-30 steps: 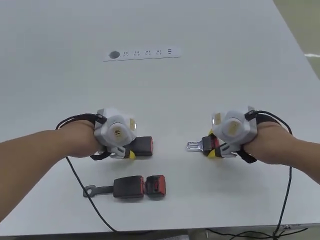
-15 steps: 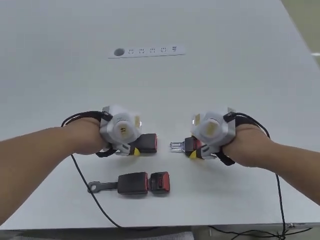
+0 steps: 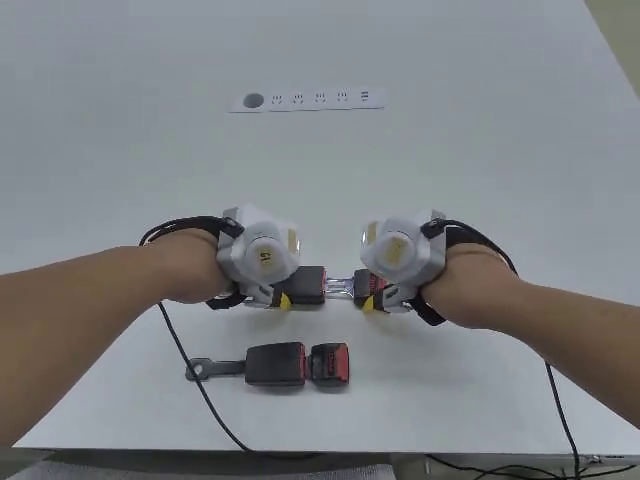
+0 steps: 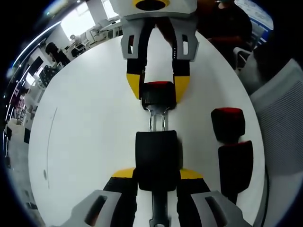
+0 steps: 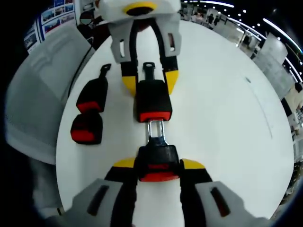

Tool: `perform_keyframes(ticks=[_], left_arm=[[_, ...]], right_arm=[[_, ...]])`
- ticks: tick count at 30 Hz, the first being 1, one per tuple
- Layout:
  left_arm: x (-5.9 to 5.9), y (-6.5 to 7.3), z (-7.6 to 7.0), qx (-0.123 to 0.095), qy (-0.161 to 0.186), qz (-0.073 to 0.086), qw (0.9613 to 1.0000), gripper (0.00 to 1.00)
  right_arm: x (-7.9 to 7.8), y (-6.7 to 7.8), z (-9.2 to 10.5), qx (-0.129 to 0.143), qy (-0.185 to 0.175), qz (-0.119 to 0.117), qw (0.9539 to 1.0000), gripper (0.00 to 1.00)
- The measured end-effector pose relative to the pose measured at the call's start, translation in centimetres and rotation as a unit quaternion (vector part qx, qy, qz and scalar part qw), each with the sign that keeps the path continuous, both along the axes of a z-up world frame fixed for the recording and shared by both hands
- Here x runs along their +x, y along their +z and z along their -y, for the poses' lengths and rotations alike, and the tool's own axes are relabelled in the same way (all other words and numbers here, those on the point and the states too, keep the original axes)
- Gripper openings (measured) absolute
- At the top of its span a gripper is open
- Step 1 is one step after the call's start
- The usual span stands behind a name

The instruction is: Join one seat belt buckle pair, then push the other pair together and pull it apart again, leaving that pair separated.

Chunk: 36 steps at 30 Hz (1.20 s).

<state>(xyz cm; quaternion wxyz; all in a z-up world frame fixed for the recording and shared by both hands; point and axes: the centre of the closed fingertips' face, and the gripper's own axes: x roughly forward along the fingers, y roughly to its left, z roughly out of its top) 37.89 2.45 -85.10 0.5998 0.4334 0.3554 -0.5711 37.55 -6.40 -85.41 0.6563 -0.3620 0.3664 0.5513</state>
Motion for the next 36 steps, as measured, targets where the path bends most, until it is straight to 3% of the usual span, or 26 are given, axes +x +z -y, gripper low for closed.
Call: perform_keyframes(ticks=[19, 22, 36], left_arm=[[0.0, 0.0, 0.0, 0.002, -0.009, -0.007, 0.9999, 0.32], [0.1, -0.1, 0.0, 0.002, -0.009, -0.007, 0.9999, 0.32], [-0.1, 0.0, 0.0, 0.000, -0.013, -0.002, 0.9999, 0.32]], right_arm=[[0.0, 0.2, -0.3, 0.003, 0.013, 0.004, 0.9999, 0.34], [-0.4, 0.3, -0.6, -0.003, 0.026, 0.014, 0.9996, 0.34], [-0.2, 0.2, -1.5, 0.020, 0.018, 0.008, 0.9996, 0.33]])
